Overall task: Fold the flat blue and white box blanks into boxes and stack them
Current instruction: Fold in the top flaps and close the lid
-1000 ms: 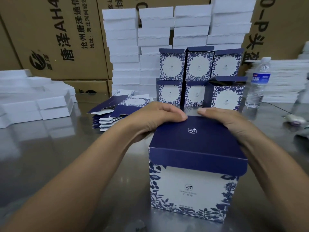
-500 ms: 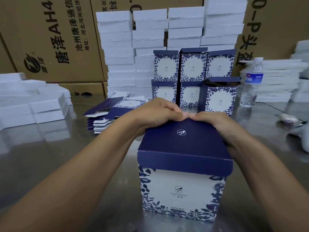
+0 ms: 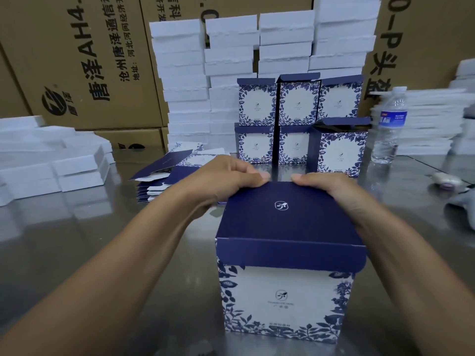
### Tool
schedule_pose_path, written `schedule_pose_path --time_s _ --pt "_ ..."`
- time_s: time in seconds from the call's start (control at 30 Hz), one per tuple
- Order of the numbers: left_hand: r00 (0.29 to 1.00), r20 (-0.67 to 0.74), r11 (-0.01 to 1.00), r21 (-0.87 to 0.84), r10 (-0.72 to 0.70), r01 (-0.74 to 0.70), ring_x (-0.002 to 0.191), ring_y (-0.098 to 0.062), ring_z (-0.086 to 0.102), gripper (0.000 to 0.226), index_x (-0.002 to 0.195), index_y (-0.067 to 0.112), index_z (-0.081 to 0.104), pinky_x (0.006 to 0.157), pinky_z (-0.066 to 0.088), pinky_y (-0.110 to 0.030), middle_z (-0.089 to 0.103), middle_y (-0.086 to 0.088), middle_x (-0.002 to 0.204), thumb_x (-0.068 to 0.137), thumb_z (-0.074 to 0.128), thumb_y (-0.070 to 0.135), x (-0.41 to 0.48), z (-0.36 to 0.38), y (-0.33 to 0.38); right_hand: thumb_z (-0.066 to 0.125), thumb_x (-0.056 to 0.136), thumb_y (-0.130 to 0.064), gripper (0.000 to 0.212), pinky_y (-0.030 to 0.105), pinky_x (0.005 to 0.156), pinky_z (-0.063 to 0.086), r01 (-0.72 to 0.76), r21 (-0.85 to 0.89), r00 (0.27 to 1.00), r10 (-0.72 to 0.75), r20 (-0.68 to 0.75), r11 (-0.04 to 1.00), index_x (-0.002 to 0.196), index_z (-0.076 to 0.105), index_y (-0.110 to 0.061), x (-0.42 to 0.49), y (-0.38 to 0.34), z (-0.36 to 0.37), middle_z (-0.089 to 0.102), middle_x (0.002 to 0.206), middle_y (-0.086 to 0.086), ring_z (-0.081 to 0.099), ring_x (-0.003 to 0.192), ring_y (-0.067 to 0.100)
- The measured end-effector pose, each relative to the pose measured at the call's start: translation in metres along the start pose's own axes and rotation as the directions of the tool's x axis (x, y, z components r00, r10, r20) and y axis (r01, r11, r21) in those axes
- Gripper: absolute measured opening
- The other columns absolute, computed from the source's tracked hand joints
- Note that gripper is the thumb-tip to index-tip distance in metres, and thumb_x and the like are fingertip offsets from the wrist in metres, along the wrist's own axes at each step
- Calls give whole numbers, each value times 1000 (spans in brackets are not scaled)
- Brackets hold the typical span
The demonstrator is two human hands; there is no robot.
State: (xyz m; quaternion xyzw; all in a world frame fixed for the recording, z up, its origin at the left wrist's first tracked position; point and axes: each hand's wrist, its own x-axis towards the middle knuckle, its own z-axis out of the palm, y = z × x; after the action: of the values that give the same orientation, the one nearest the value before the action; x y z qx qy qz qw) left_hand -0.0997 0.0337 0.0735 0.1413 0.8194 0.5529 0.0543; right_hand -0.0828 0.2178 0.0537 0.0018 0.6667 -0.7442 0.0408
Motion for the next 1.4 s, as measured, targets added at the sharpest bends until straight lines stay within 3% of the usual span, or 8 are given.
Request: schedule_pose_path --time_s 0.2,0.43,0.57,0.73,0.87,1.17,1.3,1.4 --pt "1000 -31 1000 -29 0 -1 50 -8 51 40 49 19 60 46 38 -13 59 2 56 88 65 24 -3 2 -4 64 83 -20 20 10 37 39 2 6 998 -2 -63 1000 66 62 -10 -2 1 3 59 46 2 54 34 11" --pt "991 -134 994 -105 -13 -1 39 -5 48 39 54 20 55 41 37 -13 56 6 49 92 58 27 -17 2 -15 64 86 -16 24 10 30 33 71 -20 988 -73 -137 997 64 60 -9 -9 -3 7 56 37 -2 51 28 7" --pt "978 -209 997 -67 20 -34 55 -18 40 36 60 16 50 51 29 -25 50 -8 61 93 58 29 -17 4 -16 63 87 -17 18 9 29 32 99 -12 985 -100 -138 995 70 63 -10 -9 -2 9 54 35 -7 50 27 5" --pt "962 -271 995 -78 34 -57 48 -13 40 36 62 13 52 43 31 -15 48 -2 57 91 60 31 -19 6 -18 62 88 -17 37 9 35 34 207 -105 952 -225 -210 973 100 59 18 -3 5 4 51 42 -1 45 31 3" --pt "928 -372 983 -166 8 -74 40 -6 38 36 62 10 49 38 29 -10 46 3 49 91 60 29 -21 9 -24 61 90 -14 41 9 37 31 276 -183 920 -314 -236 944 54 46 -2 1 9 1 42 37 -7 37 32 1" --pt "904 -419 992 -55 80 -113 42 -7 32 43 56 14 43 39 27 -9 41 3 50 91 60 29 -20 8 -23 59 90 -13 44 8 36 30 327 -187 907 -364 -213 926 51 38 -9 2 10 3 37 30 -12 36 28 0" --pt "877 -429 976 97 218 -195 62 -6 56 23 71 13 63 60 41 -8 65 6 68 83 69 31 -31 5 -17 60 90 -14 42 8 36 31 339 -175 907 -370 -200 924 53 40 -9 3 10 1 38 31 -12 37 29 0" --pt "911 -243 934 218 333 -283 93 5 63 22 83 29 69 90 45 -23 70 20 93 71 73 47 -56 -2 -4 60 89 -15 42 8 36 30 341 -184 903 -376 -210 922 53 39 -10 5 11 0 37 31 -11 36 29 1"
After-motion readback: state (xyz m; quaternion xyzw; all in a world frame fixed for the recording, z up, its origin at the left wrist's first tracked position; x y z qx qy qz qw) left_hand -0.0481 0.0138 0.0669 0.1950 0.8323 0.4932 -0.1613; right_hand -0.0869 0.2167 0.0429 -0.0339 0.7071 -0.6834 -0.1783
